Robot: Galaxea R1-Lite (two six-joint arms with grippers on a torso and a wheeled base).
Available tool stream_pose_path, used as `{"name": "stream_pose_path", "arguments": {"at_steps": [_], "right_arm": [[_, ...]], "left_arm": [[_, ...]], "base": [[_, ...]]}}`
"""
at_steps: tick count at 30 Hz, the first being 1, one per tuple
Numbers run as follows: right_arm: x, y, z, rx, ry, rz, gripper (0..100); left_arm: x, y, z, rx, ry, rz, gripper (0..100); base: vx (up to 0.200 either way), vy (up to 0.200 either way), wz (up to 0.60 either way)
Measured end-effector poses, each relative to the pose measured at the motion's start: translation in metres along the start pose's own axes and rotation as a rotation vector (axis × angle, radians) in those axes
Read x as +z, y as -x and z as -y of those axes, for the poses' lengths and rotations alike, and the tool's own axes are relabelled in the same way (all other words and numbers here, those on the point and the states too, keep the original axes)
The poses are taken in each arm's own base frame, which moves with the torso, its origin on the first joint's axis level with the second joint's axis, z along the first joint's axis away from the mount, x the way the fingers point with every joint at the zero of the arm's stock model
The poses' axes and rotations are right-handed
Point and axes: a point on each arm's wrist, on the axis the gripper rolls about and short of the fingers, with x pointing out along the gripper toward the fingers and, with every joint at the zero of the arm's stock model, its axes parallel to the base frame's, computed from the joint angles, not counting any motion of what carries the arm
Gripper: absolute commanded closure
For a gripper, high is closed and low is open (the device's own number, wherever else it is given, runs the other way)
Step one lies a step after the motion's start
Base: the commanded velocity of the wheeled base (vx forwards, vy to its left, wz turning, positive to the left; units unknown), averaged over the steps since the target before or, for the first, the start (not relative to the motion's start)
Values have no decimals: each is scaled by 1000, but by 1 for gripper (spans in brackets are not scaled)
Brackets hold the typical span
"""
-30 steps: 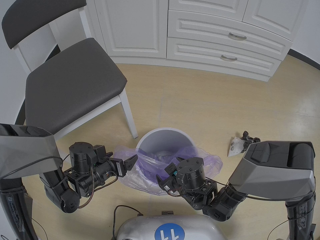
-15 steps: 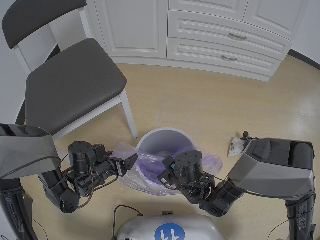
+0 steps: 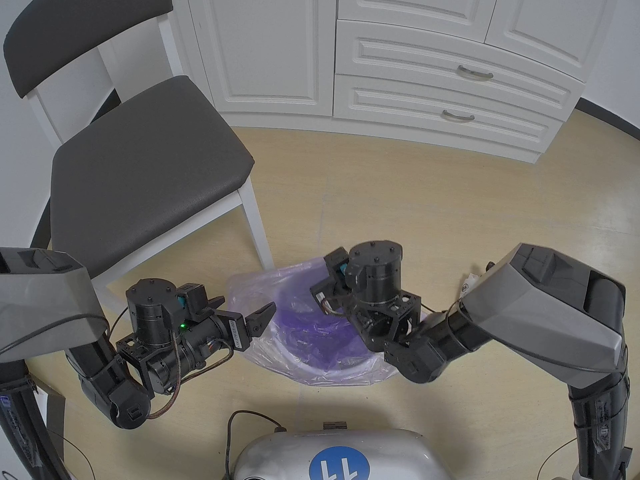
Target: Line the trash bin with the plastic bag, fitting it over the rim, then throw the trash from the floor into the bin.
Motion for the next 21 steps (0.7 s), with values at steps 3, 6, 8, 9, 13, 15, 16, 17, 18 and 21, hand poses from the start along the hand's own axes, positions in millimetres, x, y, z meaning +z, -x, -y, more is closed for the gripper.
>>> {"name": "stream_pose_path", "arguments": {"at_steps": [3,6,8,9,13,15,16,17,18,21], "right_arm": [[10,-15,7,-49,-23,28,100],[17,-28,12,-94,-43,52,100],[20,-36,14,-122,-56,66,100],[23,-40,16,-140,-65,79,100],[31,-54,20,-199,-96,117,100],[32,-60,22,-223,-107,130,100],[32,-63,22,-231,-110,133,100],[31,-64,22,-234,-111,133,100],[29,-66,22,-238,-112,133,100],[26,-69,23,-243,-110,130,100]], "left_arm": [[1,2,2,-6,-1,2,0],[2,3,4,-11,-3,5,0],[3,4,5,-14,-3,8,0],[3,5,5,-15,-4,10,0],[6,7,6,-20,-4,18,0],[6,7,7,-21,-4,21,0],[7,8,7,-22,-5,22,0],[7,8,7,-23,-4,23,0],[8,8,7,-23,-5,25,0],[8,9,8,-24,-4,27,0]], "base": [[0,0,0],[0,0,0],[0,0,0],[0,0,0],[0,0,0],[0,0,0],[0,0,0],[0,0,0],[0,0,0],[0,0,0]]}}
